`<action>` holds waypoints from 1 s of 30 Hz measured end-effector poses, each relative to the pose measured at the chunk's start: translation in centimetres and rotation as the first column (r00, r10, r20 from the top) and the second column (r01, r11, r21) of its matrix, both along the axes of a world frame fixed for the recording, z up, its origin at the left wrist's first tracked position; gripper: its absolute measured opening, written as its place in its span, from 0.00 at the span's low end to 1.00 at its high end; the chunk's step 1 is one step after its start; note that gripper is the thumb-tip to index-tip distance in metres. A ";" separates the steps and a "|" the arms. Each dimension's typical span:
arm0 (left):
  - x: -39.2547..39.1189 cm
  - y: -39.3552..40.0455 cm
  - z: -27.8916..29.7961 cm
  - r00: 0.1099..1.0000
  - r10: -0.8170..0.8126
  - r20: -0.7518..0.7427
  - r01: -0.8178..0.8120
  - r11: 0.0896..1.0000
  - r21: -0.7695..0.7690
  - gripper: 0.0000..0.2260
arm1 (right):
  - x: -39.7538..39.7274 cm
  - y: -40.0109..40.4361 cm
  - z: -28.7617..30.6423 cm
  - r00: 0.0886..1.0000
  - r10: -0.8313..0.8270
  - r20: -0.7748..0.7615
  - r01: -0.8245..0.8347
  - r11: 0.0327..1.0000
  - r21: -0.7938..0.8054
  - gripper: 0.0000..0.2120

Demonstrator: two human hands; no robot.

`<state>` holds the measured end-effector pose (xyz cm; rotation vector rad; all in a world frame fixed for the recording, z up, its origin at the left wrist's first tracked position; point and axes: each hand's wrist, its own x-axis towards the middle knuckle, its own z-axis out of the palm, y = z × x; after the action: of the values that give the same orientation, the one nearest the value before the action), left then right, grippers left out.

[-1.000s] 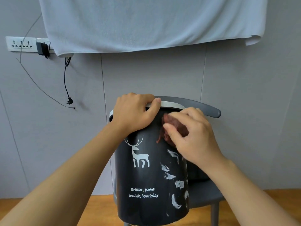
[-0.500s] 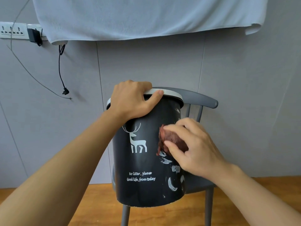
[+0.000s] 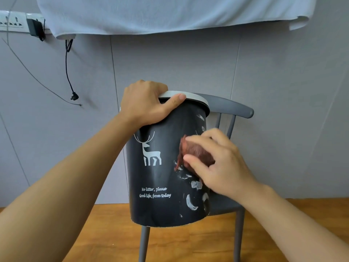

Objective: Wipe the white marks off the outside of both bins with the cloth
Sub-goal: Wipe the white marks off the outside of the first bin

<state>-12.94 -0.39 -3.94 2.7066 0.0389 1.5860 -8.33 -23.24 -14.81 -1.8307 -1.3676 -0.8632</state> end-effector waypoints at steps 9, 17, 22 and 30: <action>0.1 0.2 0.0 0.999 0.028 -0.016 -0.028 1.000 -0.009 0.32 | -0.7 -0.2 -0.7 0.990 0.102 0.101 -0.088 0.987 -0.136 0.15; 0.5 -0.9 0.2 0.999 0.027 -0.024 -0.026 0.999 0.036 0.31 | -0.5 0.6 1.8 0.996 -0.090 0.006 0.090 0.996 0.018 0.18; 0.9 -0.7 0.3 0.997 0.068 -0.032 -0.068 0.998 0.015 0.32 | -1.2 -1.0 -0.7 0.990 0.096 0.107 -0.073 0.976 -0.204 0.13; 1.5 -1.2 0.3 0.998 0.053 -0.018 -0.053 0.998 0.042 0.32 | -0.1 -0.4 0.4 0.999 -0.019 0.026 0.019 1.000 -0.009 0.17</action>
<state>-11.43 -1.55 -3.67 2.7750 0.0798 1.5913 -8.40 -23.63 -14.41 -1.8477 -1.3747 -0.8949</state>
